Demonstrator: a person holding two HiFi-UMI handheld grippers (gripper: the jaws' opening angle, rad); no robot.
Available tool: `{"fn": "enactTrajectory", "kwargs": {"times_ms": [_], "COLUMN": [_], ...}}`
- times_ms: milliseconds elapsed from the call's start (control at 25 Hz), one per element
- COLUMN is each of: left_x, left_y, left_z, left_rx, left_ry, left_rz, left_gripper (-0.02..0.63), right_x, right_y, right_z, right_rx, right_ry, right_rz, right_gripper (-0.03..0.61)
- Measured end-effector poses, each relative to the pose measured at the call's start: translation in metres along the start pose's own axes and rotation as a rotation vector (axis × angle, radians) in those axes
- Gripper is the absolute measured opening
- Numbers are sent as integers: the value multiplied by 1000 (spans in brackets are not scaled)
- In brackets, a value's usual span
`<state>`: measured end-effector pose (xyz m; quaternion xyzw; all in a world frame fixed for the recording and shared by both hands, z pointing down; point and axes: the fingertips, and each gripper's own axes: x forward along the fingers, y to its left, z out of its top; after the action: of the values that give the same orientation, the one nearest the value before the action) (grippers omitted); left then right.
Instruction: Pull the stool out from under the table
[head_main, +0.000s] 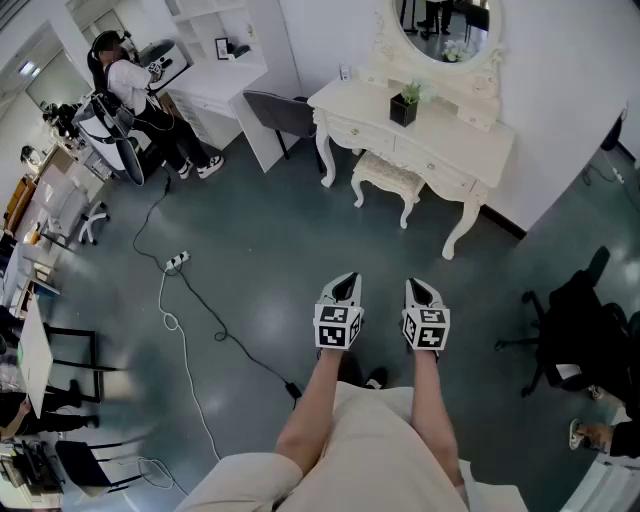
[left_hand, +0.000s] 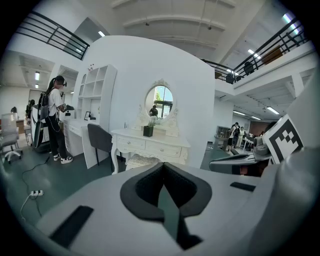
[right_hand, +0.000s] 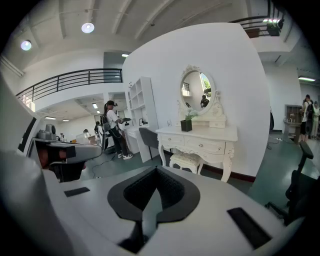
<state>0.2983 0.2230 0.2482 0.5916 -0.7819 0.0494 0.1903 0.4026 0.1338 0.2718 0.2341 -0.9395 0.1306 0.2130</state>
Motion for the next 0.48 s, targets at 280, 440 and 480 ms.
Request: {"fn": "enactTrajectory", "kwargs": {"times_ms": [280, 440, 480], "left_x": [-1, -2, -1], "left_y": [11, 12, 13], "left_z": [3, 3, 1], "left_rx": [-8, -22, -24], "left_ry": [-10, -15, -11], "left_rz": [17, 20, 19], "left_gripper": [15, 15, 15], "right_x": [7, 5, 6], "right_y": [7, 6, 6], "right_z": [2, -2, -4], "right_rx": [9, 3, 6], "right_ry": [-2, 7, 10], "right_rz": [18, 10, 5], "right_gripper": [43, 43, 43]}}
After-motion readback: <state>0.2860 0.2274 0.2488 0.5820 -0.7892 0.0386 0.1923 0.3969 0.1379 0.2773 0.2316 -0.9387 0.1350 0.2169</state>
